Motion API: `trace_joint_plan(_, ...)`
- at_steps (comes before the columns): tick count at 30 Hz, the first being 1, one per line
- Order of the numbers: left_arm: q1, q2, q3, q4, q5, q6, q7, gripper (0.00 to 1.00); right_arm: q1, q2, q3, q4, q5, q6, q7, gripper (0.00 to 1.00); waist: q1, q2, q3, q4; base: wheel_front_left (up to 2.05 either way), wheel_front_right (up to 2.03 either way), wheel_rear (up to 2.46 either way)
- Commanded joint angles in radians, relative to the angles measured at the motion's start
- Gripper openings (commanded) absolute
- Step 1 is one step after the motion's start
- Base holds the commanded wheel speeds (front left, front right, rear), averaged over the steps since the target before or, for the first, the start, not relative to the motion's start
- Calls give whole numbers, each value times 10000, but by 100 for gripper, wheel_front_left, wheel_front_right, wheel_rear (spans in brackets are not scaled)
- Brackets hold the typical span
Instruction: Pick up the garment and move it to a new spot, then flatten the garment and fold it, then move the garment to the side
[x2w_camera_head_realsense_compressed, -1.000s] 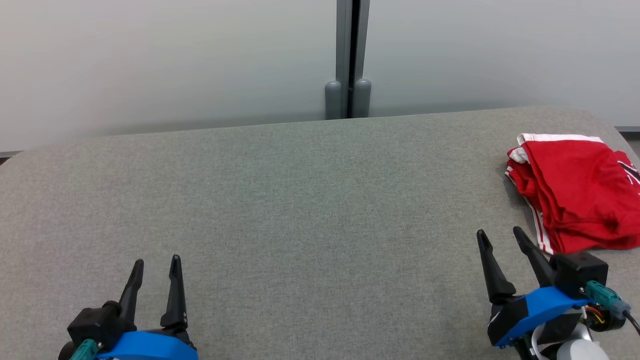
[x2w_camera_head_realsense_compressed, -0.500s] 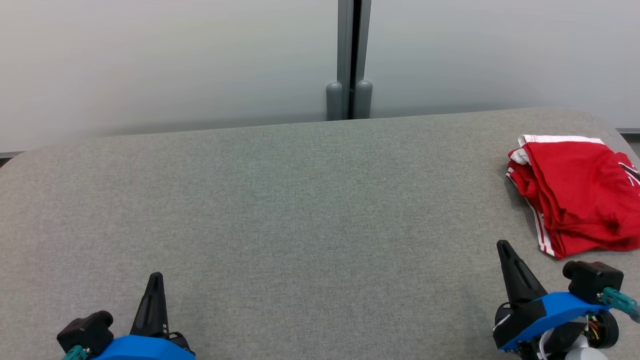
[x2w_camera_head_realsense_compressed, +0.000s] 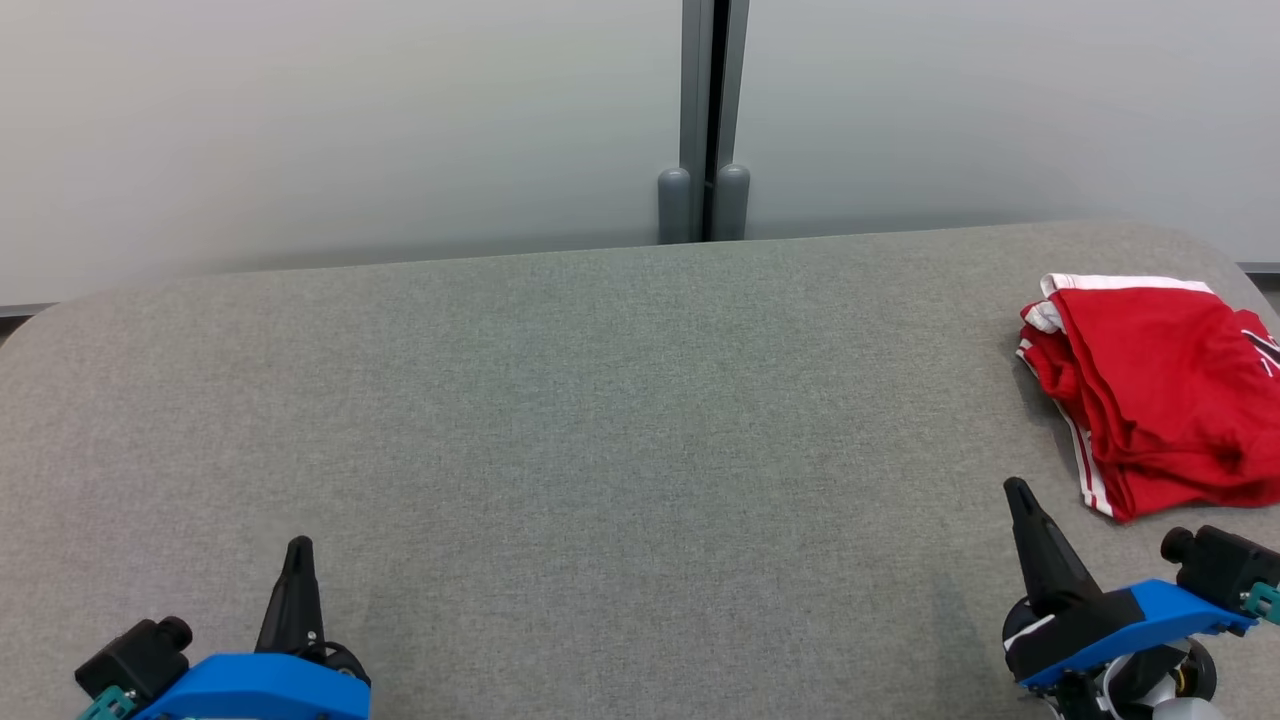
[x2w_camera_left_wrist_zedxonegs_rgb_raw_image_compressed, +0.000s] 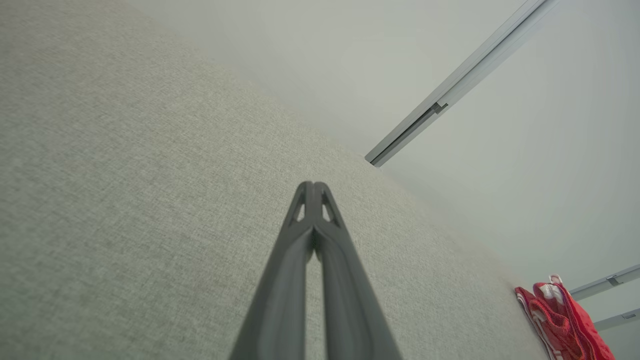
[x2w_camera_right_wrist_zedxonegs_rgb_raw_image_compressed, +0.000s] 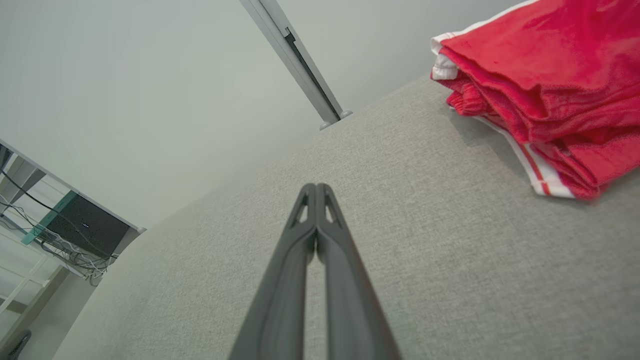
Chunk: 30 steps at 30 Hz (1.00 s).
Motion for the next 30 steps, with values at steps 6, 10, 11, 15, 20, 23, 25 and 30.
trace_joint_plan(6,-394,-63,276,-204,-832,-103,242,0,-176,8,-105,-66,1093,3,70,0,0,0,-18,26,0,0,0)
trace_joint_plan(10,-446,-123,389,-231,-1279,-144,383,0,-194,12,-142,-41,1656,4,117,0,0,0,-31,43,0,0,0)
trace_joint_plan(11,-456,-135,413,-237,-1387,-155,422,0,-199,14,-150,-35,1790,4,129,0,0,0,-34,47,0,0,0)
trace_joint_plan(15,-502,-187,520,-262,-1809,-189,557,0,-216,17,-185,-11,2320,4,177,0,0,0,-47,64,0,0,0)
trace_joint_plan(20,-534,-260,657,-288,-2316,-234,722,0,-237,22,-227,16,2954,4,229,0,0,0,-62,85,0,0,0)
trace_joint_plan(23,-564,-302,725,-305,-2602,-262,816,0,-250,25,-252,33,3328,4,260,0,0,0,-72,98,0,0,0)
trace_joint_plan(25,-588,-331,767,-317,-2792,-273,883,0,-259,27,-268,44,3557,4,281,0,0,0,-78,106,0,0,0)
trace_joint_plan(30,-635,-393,897,-339,-3249,-314,1027,0,-281,31,-309,71,4135,4,336,0,0,0,-93,127,0,0,0)
